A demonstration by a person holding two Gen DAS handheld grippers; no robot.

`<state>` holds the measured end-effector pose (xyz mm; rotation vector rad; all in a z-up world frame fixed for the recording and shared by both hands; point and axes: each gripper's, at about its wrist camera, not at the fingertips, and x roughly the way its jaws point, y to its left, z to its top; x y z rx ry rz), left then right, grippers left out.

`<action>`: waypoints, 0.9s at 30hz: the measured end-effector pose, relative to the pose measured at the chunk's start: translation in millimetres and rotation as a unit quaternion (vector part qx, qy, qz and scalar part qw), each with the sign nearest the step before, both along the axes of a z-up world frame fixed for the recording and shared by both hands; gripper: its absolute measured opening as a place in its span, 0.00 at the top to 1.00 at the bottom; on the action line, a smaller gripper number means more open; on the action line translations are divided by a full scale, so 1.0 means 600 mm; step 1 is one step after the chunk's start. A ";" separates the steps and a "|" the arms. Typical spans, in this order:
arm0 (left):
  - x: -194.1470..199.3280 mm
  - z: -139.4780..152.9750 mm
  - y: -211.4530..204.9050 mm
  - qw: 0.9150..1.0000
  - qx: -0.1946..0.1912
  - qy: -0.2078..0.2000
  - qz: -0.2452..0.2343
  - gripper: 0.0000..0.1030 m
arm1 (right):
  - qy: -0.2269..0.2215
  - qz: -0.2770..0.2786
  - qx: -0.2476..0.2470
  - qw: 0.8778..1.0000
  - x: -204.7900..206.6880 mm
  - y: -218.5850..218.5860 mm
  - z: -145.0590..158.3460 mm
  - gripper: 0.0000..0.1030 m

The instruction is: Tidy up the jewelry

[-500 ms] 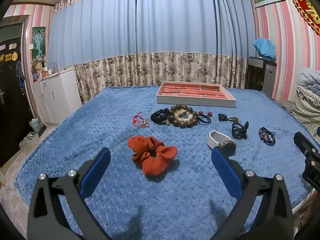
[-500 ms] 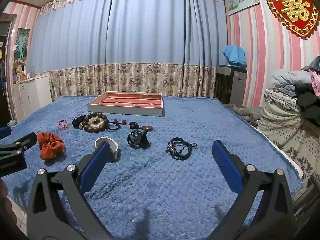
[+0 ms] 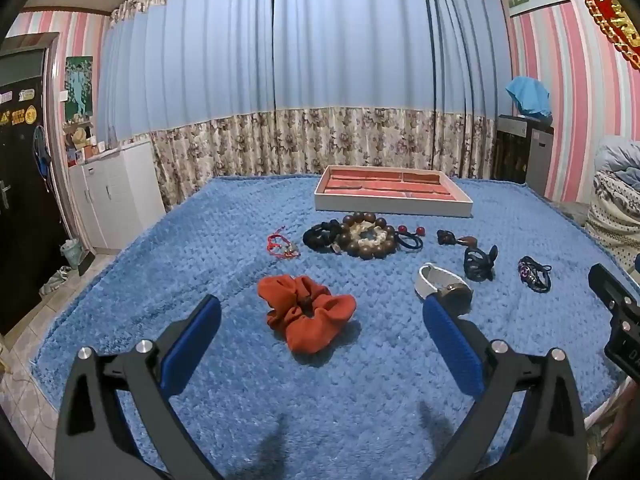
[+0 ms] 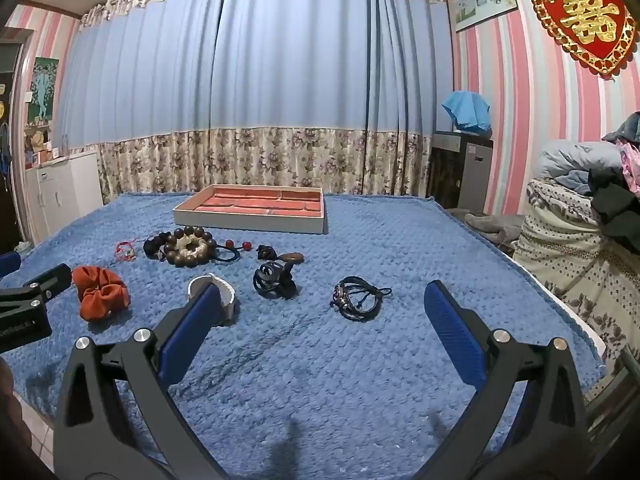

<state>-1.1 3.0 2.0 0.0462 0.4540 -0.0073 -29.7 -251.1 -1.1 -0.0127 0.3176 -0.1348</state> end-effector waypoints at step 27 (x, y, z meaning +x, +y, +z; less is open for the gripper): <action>-0.005 0.006 -0.006 1.000 0.005 -0.006 0.002 0.04 | -0.003 -0.006 0.001 1.000 0.000 -0.010 0.017 0.04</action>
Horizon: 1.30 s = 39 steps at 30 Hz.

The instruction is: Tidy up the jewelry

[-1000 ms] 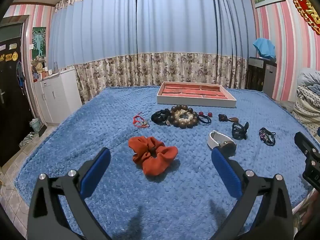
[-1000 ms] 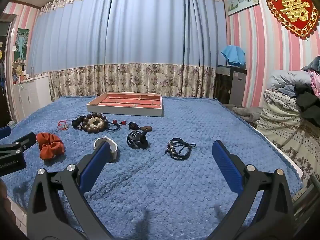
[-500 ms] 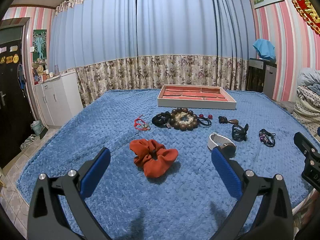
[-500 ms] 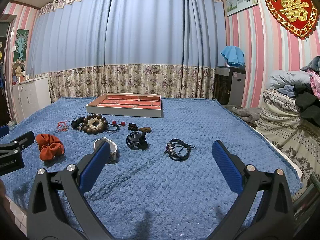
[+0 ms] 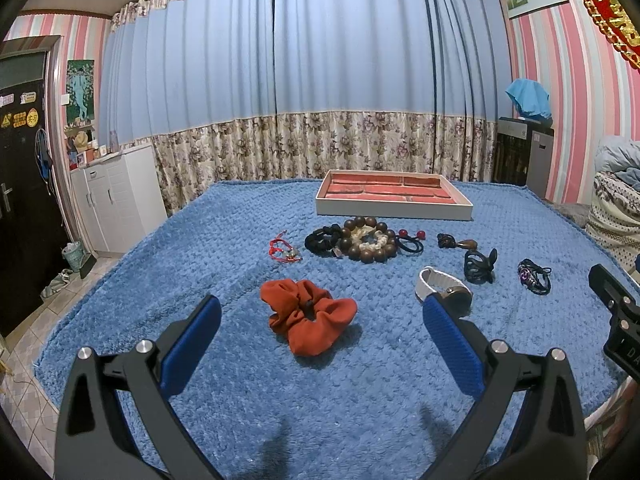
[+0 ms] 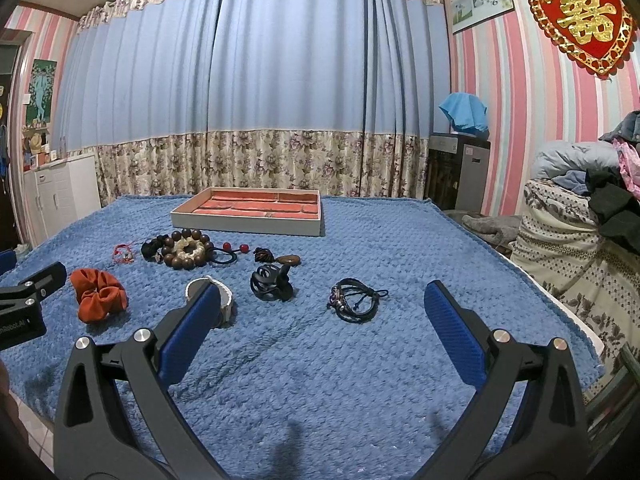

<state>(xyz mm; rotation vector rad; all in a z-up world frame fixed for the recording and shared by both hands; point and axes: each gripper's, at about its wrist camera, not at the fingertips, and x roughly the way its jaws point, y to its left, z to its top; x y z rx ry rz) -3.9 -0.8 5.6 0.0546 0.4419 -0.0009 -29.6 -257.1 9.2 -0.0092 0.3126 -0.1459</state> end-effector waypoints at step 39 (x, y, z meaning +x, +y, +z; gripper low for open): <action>-0.001 0.001 0.001 1.000 0.001 -0.001 0.001 0.04 | -0.001 -0.002 0.002 1.000 -0.003 -0.006 -0.003 0.04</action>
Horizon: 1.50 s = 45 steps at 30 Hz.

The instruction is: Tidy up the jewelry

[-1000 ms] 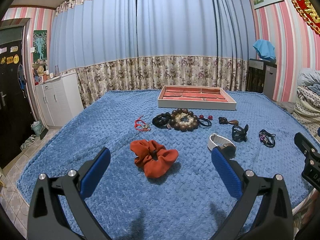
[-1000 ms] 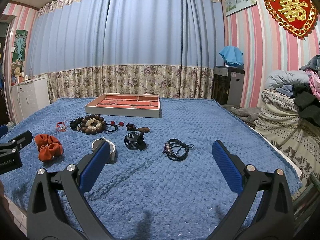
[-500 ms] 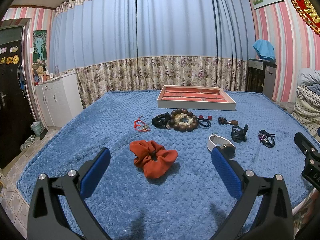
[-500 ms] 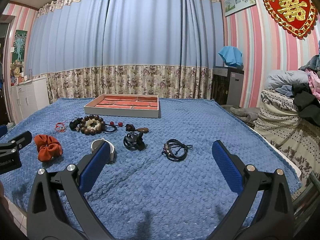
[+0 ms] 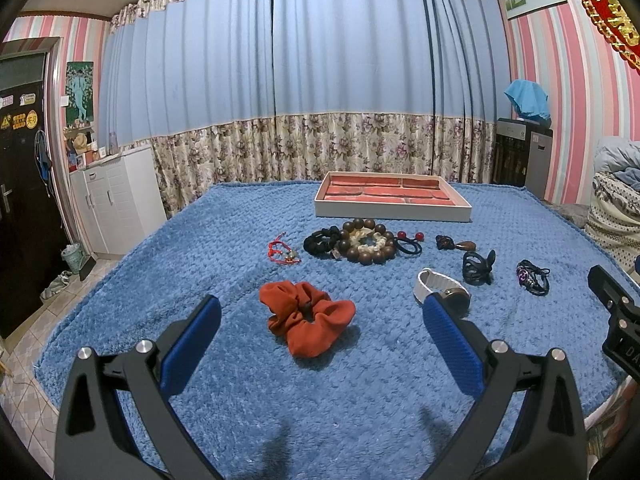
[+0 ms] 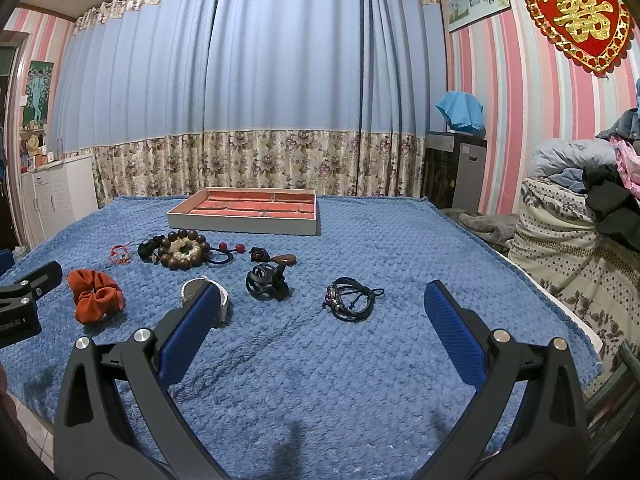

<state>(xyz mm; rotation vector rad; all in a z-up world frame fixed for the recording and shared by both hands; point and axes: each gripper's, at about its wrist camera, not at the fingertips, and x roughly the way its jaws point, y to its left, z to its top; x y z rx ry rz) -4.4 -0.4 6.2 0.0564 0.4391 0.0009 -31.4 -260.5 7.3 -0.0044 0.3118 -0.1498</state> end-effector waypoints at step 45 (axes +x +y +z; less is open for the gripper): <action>0.056 -0.034 0.021 0.999 -0.004 0.046 -0.014 0.04 | 0.066 -0.010 -0.010 0.998 0.069 0.007 -0.047 0.04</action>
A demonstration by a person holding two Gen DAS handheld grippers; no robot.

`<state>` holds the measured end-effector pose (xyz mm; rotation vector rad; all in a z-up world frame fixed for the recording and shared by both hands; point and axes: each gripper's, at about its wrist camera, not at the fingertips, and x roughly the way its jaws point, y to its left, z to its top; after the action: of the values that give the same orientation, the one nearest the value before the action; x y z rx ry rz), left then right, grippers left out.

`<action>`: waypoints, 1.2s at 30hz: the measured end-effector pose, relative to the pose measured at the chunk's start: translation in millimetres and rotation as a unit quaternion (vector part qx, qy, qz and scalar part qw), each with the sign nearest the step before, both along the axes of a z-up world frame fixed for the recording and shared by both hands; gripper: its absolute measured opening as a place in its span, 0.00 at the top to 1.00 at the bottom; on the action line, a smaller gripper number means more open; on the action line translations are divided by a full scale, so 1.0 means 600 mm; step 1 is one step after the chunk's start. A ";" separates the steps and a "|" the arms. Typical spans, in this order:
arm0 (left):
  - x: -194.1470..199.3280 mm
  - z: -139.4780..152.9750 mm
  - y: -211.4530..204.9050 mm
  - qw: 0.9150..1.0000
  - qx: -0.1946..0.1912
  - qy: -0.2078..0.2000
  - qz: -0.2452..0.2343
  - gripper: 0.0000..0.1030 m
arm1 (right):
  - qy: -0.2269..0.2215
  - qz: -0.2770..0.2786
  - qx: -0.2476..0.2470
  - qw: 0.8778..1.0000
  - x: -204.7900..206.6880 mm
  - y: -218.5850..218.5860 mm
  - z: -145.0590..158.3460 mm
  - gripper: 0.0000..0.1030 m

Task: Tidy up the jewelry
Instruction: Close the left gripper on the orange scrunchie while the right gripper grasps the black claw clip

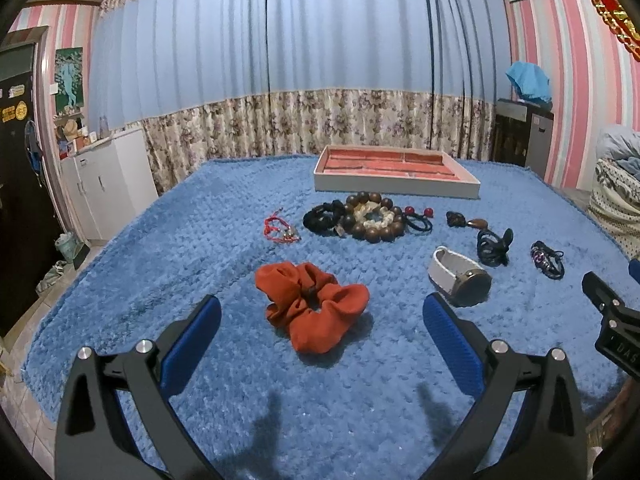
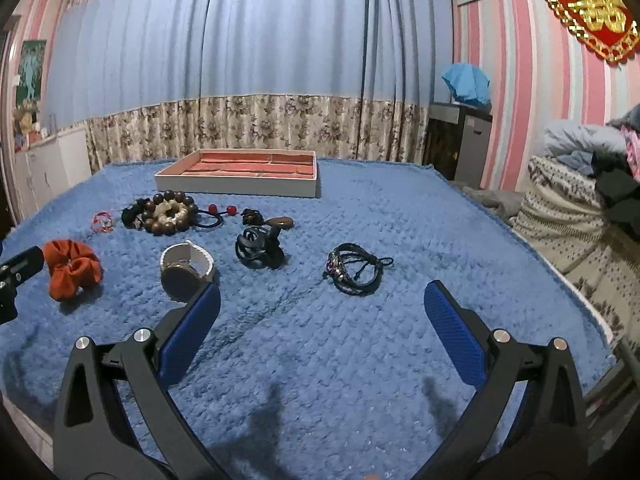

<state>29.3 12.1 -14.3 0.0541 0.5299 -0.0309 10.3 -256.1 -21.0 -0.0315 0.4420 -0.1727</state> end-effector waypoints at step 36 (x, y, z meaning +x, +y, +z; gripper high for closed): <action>0.111 -0.021 0.067 0.999 -0.023 0.046 -0.011 0.05 | 0.048 -0.012 0.014 0.999 0.114 -0.014 0.005 0.04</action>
<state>96.0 52.4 -26.8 0.0130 0.6204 -0.0680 78.6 -264.6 -17.9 -0.0064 0.5412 -0.1889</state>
